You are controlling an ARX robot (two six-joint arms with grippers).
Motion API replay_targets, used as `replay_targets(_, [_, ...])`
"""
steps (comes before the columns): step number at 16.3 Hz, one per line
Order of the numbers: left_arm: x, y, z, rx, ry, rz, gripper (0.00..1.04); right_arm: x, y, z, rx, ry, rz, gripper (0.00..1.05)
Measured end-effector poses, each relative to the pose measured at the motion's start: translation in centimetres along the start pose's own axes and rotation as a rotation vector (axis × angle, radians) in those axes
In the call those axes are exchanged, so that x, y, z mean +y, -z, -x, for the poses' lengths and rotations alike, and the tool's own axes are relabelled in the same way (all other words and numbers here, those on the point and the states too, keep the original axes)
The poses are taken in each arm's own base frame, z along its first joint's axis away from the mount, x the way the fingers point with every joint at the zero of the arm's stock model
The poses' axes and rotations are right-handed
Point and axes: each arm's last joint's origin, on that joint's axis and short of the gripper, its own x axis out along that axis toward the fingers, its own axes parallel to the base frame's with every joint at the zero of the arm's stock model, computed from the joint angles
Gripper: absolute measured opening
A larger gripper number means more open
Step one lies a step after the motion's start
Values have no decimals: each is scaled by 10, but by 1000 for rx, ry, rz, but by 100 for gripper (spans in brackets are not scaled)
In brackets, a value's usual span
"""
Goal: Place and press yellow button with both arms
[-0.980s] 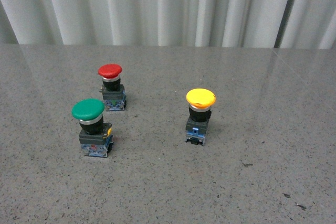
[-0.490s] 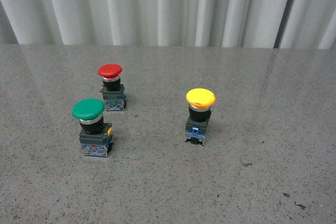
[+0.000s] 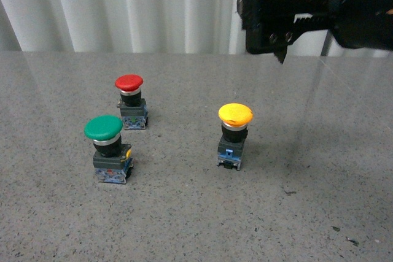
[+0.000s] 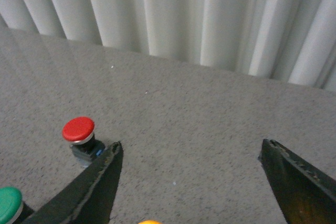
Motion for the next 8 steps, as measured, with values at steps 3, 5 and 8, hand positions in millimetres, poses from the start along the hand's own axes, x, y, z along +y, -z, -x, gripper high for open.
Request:
replay_targets(3, [0, 0, 0, 0, 0, 0, 98, 12, 12, -6, 51, -35, -12, 49])
replay_targets(5, [0, 0, 0, 0, 0, 0, 98, 14, 22, -11, 86, -40, -23, 27])
replay_targets(8, [0, 0, 0, 0, 0, 0, 98, 18, 34, -15, 133, -51, -37, 2])
